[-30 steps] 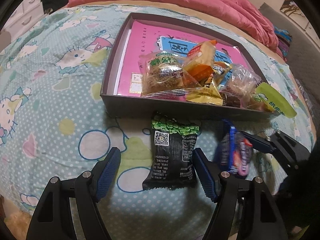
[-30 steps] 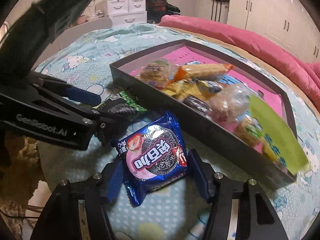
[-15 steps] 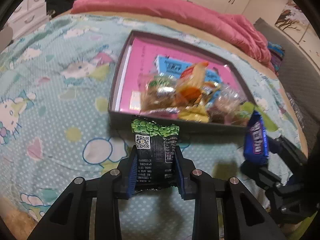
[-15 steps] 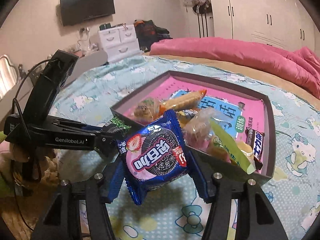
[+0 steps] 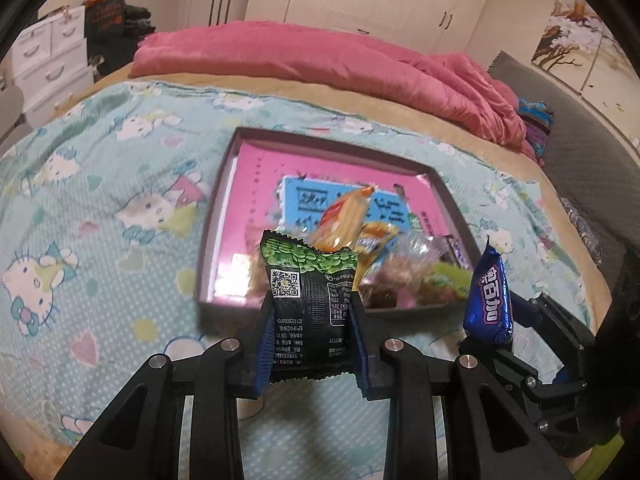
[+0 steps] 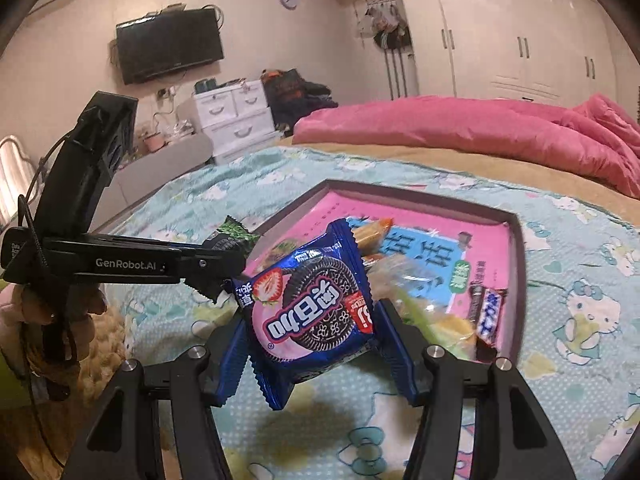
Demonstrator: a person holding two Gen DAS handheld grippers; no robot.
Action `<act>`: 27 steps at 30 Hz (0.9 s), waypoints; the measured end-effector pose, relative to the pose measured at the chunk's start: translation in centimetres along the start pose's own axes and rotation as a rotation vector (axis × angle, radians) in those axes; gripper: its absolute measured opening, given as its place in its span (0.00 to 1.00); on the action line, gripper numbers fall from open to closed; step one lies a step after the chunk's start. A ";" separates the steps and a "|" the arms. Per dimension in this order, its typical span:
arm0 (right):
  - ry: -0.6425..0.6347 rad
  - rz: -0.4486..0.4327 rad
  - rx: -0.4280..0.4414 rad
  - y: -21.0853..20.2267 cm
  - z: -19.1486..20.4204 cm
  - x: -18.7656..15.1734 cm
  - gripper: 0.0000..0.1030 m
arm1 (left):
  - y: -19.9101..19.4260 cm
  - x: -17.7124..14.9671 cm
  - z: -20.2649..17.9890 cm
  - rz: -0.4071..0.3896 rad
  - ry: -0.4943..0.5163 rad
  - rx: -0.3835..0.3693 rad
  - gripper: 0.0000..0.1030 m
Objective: Organize snacks
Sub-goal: 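Lift the black pack over the tray with left tool while right carries the Oreo pack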
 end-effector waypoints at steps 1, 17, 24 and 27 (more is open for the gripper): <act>0.018 -0.005 0.009 -0.2 -0.4 0.1 0.58 | 0.0 0.2 -0.3 -0.003 0.003 -0.002 0.32; 0.191 -0.093 -0.049 -2.6 -7.3 1.3 0.59 | 2.4 2.6 -3.3 0.014 0.051 -0.001 0.32; 0.245 -0.100 -0.055 -2.3 -9.5 1.5 0.59 | 3.8 2.8 -3.1 0.031 0.041 0.001 0.32; 0.273 -0.102 -0.053 -2.0 -10.3 1.5 0.59 | 4.3 2.7 -3.0 0.040 0.042 0.008 0.32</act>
Point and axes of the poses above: each gripper's, at about its wrist camera, not at the fingertips, and y roughly the way its jaws point, z to its left, x to its top, the point moved 9 cm from there along y, roughly the way its jaws point, and after that the axes turned 13 degrees about z, right-handed, at the moved point
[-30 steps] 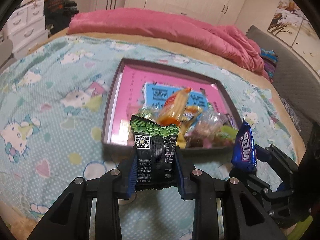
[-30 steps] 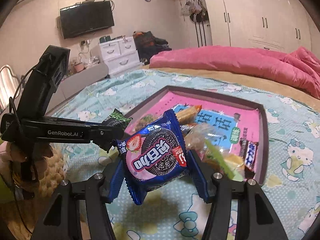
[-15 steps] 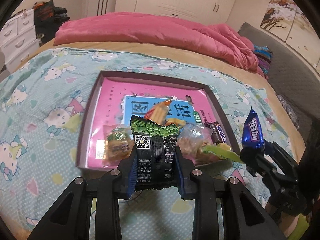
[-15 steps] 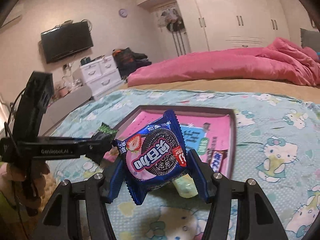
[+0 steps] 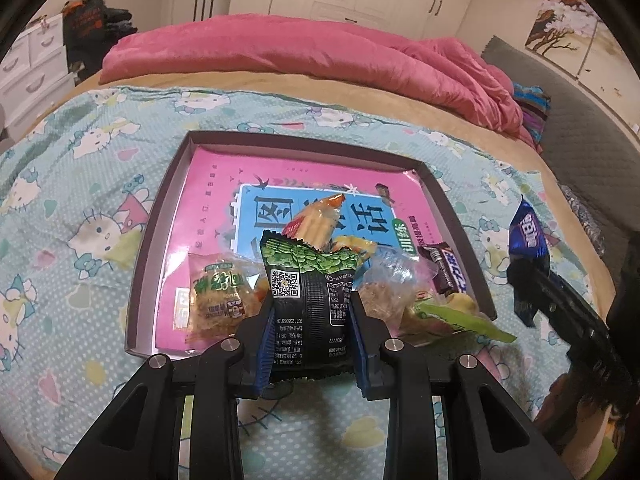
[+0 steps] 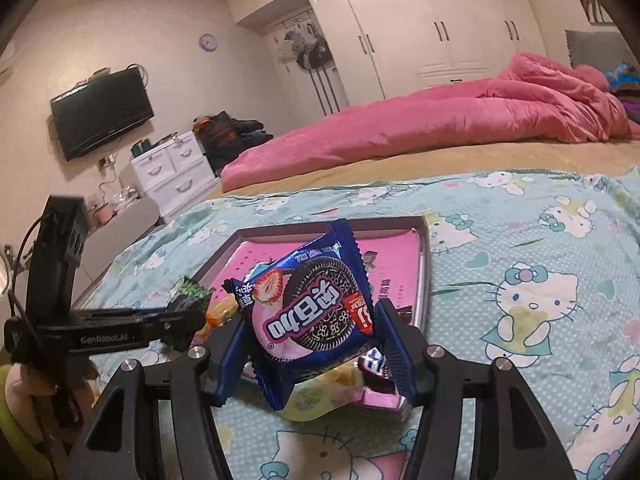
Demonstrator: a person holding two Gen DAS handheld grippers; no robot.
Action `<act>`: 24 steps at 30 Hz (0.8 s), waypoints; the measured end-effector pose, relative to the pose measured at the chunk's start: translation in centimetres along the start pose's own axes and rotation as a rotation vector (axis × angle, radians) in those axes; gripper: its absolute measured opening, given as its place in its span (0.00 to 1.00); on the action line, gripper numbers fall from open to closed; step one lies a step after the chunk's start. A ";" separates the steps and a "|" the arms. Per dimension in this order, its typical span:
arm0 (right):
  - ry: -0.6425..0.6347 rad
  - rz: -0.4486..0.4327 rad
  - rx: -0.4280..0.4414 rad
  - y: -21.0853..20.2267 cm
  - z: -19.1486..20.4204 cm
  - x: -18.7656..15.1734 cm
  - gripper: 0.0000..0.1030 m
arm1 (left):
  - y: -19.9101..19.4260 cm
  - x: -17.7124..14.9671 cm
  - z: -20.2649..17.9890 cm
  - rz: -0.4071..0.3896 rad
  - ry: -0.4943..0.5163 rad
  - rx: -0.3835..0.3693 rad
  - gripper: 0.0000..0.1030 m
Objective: Organize snacks
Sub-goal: 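Lift the black pack over the tray with left tool while right carries the Oreo pack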
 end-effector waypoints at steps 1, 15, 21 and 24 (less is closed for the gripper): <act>0.017 0.001 0.007 0.2 -0.4 0.1 0.59 | 0.1 0.0 0.0 0.001 -0.002 0.000 0.32; 0.077 0.083 -0.014 3.6 -2.4 -0.8 0.59 | 1.4 -0.1 0.4 0.016 0.000 0.025 0.32; 0.048 0.109 -0.041 4.3 -1.9 -1.3 0.59 | 1.7 0.0 0.4 0.018 0.003 0.032 0.32; 0.041 0.111 -0.048 4.4 -1.9 -1.4 0.59 | 1.8 0.0 0.5 0.019 0.003 0.031 0.32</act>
Point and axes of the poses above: each gripper's, at about its wrist camera, not at the fingertips, and y roughly the way its jaws point, z to its left, x to its top, the point moved 9 cm from there along y, roughly the way its jaws point, and after that the axes turned 13 degrees about z, right-handed, at the moved point
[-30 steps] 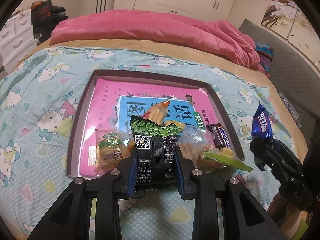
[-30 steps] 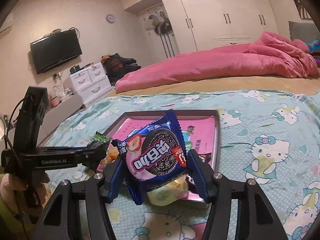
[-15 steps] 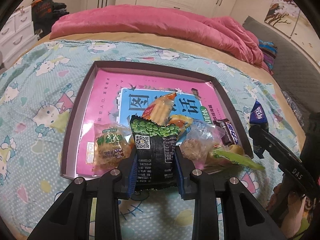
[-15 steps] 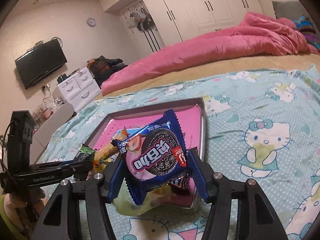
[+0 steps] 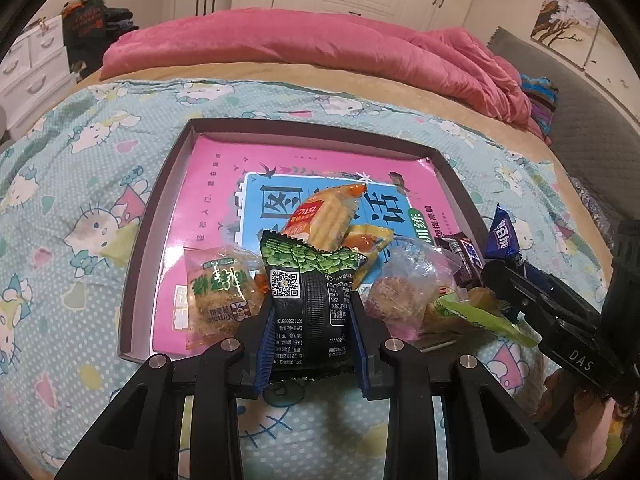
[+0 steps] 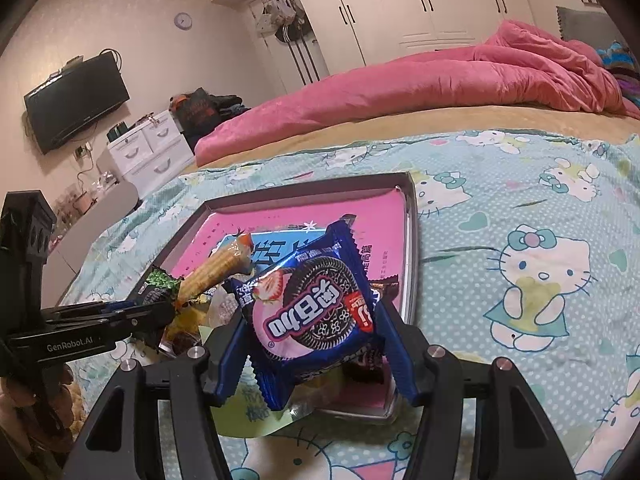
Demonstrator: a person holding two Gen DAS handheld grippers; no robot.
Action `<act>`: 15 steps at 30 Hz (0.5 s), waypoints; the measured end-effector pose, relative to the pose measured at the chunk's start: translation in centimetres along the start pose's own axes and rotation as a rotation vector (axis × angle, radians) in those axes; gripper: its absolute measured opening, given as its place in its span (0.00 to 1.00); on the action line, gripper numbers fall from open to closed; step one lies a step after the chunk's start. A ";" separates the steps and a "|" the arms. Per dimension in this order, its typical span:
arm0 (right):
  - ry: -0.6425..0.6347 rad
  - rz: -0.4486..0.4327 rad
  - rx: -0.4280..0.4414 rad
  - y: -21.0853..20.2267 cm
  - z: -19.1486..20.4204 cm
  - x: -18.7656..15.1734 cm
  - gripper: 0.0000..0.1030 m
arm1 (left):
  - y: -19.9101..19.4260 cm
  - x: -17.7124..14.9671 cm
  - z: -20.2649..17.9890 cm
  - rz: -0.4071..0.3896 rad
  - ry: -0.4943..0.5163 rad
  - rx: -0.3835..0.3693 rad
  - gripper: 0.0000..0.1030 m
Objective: Organize snacks
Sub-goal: 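Lift the black pack over the tray with left tool while right carries the Oreo pack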
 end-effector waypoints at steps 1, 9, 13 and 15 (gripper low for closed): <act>0.001 0.002 -0.001 0.0 0.0 0.0 0.59 | 0.0 0.0 0.0 0.000 0.000 0.001 0.32; 0.008 0.022 -0.017 0.5 -0.3 -0.3 0.61 | 0.1 0.1 0.1 0.001 -0.005 -0.003 0.32; 0.006 0.031 -0.018 0.7 -0.1 -0.4 0.62 | 0.1 0.0 0.1 0.003 -0.004 -0.001 0.32; 0.005 0.034 -0.016 0.8 -0.1 -0.5 0.63 | 0.1 0.1 0.1 0.002 -0.004 0.000 0.32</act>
Point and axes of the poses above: each gripper's, at about its wrist camera, not at the fingertips, and y roughly the way its jaws point, z to its left, x to its top, the point moved 9 cm from there along y, roughly the way its jaws point, and after that the axes turned 13 degrees about z, right-handed, at the moved point
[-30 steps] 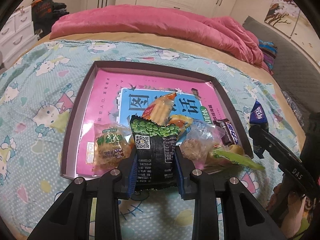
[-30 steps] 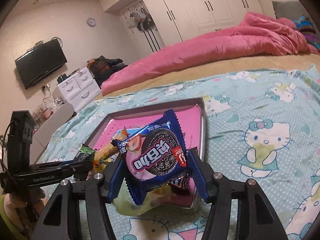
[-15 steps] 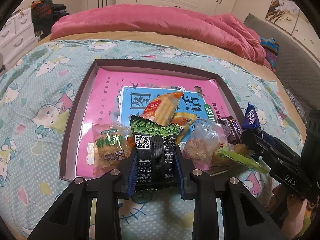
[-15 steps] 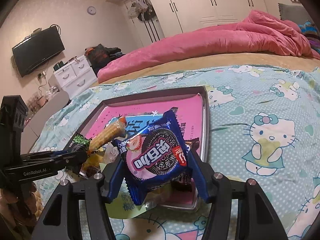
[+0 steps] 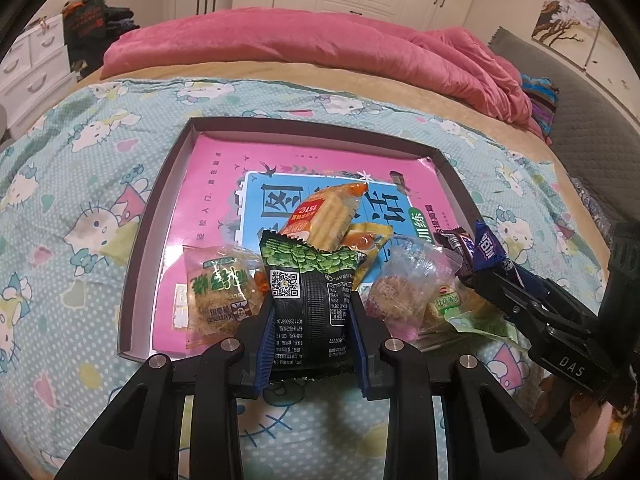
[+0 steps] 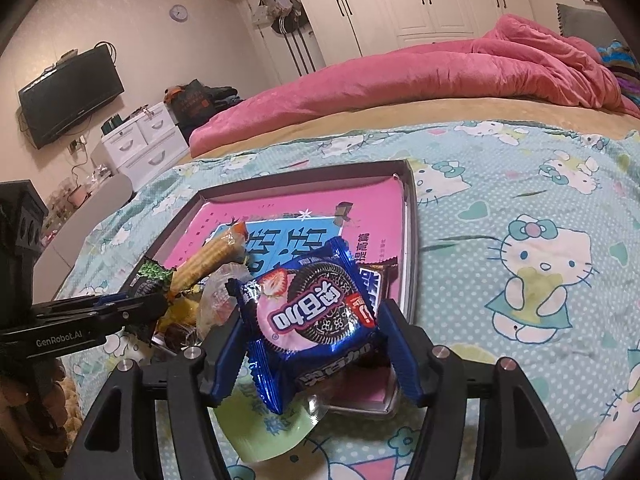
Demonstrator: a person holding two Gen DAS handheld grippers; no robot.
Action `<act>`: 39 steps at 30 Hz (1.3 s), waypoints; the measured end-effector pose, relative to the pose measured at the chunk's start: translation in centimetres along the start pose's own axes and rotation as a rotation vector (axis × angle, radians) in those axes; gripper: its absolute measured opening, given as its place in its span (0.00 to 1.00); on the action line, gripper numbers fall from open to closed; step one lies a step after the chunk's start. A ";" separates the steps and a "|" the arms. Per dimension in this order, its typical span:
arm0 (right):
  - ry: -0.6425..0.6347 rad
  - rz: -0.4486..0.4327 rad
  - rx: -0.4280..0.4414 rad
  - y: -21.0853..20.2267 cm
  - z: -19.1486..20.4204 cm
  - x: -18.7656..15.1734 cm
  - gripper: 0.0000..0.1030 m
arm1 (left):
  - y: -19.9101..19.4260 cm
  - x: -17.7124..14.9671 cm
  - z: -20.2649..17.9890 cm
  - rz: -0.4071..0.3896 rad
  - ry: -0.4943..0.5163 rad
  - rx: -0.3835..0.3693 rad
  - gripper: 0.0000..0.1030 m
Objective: Organize snacks
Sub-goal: 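Lift the black pack over the tray with left tool while right carries the Oreo pack, then open the left tool to drop the black pack while right releases the Oreo pack into the tray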
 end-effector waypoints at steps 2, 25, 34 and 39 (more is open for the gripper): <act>-0.001 -0.001 0.003 0.0 0.1 0.0 0.63 | 0.0 0.0 0.0 0.000 -0.001 -0.002 0.32; -0.036 -0.069 -0.015 -2.0 0.9 0.4 0.71 | -0.9 -0.1 -0.5 -0.018 0.019 0.016 0.52; -0.084 -0.143 -0.079 -4.0 1.8 0.5 0.78 | -2.8 0.4 -0.3 -0.068 0.009 0.018 0.65; -0.103 -0.167 -0.092 -5.1 2.3 0.3 0.81 | -4.9 0.5 0.2 -0.115 -0.003 0.019 0.75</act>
Point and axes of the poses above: each gripper's, at about its wrist camera, not at the fingertips, and y roughly the way its jaws point, z to its left, x to its top, the point moved 9 cm from there along y, roughly the way its jaws point, and after that the axes turned 13 degrees about z, right-handed, at the moved point
